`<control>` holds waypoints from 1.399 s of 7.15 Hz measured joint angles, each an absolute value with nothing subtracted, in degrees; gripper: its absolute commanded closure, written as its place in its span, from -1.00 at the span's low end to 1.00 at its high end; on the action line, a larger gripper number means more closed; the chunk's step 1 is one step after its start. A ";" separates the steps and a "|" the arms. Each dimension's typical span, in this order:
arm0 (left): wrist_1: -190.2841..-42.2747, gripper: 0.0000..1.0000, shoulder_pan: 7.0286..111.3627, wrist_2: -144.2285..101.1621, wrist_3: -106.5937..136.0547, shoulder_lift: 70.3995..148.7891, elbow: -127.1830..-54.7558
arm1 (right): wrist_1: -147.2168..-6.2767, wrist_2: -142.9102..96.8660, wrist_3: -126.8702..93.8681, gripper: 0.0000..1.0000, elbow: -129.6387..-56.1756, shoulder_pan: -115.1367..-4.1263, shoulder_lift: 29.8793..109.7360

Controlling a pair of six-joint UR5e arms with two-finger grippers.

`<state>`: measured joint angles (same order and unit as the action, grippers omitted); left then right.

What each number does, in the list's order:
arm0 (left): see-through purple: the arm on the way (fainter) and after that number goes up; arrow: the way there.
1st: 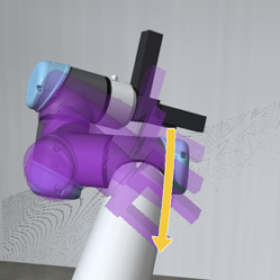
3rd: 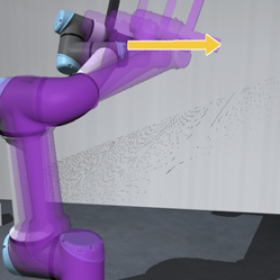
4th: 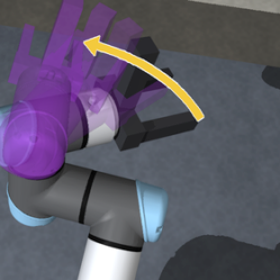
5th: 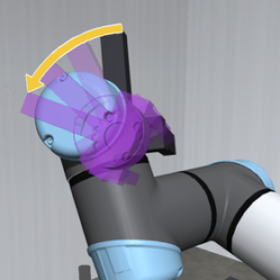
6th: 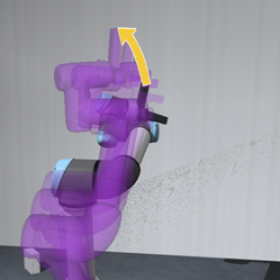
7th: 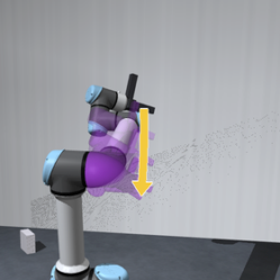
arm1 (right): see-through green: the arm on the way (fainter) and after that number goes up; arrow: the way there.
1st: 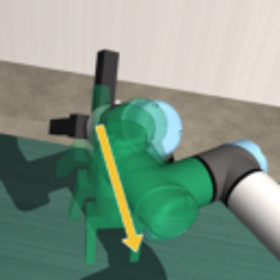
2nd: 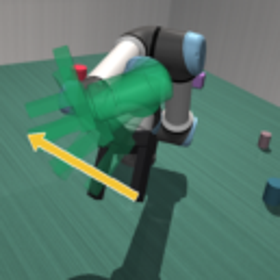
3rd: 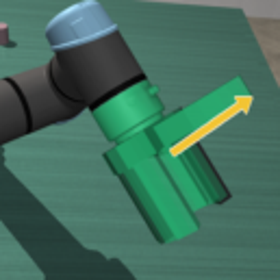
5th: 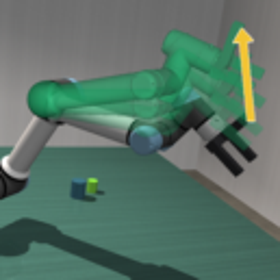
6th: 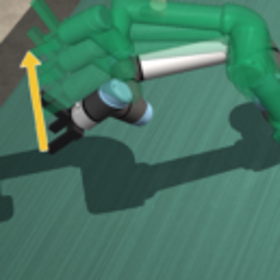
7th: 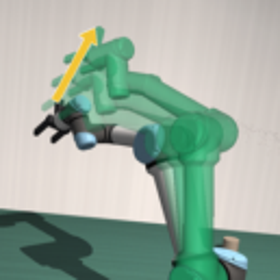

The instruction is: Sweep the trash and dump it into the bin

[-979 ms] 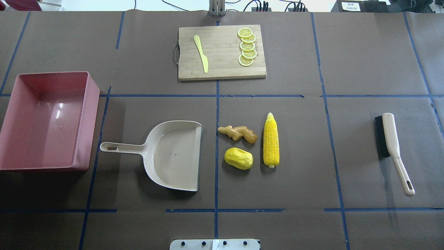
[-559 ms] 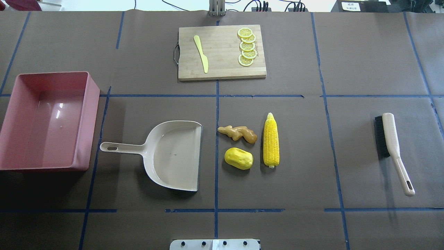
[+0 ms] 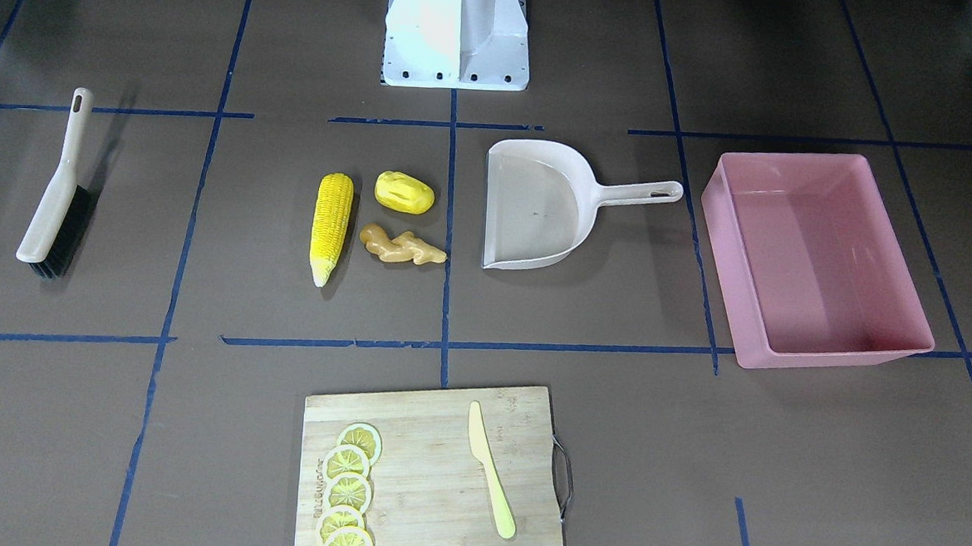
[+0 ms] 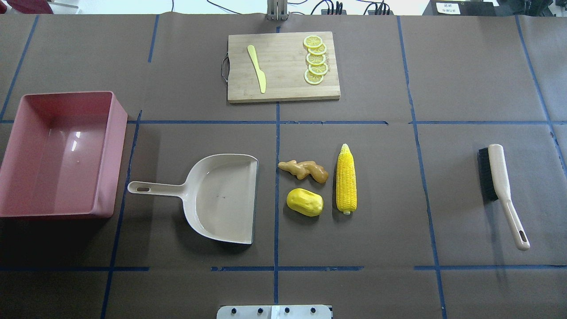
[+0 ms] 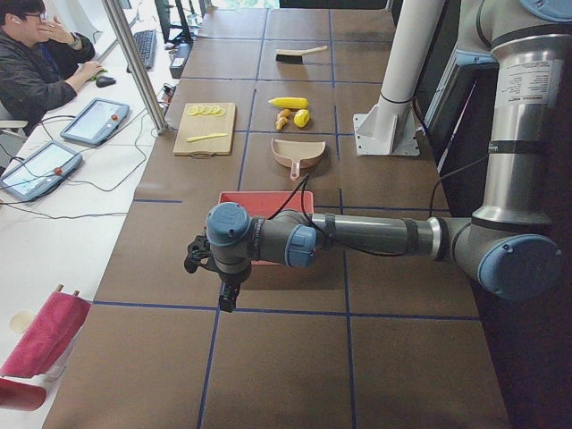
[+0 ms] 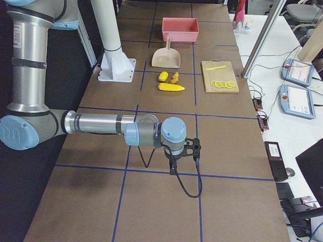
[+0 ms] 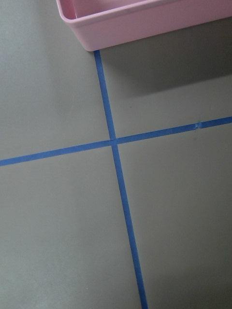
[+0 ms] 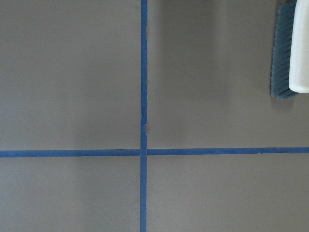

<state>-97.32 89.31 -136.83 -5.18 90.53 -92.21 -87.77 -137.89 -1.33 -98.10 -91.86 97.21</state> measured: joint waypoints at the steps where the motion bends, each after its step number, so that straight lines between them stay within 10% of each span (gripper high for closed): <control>1: -100.59 -1.00 88.70 -139.75 -5.11 90.71 -92.61 | -87.79 -137.90 -1.37 -1.00 -98.12 -91.74 97.21; 10: -107.66 -1.00 66.36 -133.47 -5.44 94.52 -109.89 | -87.64 -137.71 -1.59 -1.00 -98.92 -88.12 97.28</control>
<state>-107.66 66.36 -133.47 -5.44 94.52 -109.89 -87.64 -137.71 -1.59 -98.92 -88.12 97.28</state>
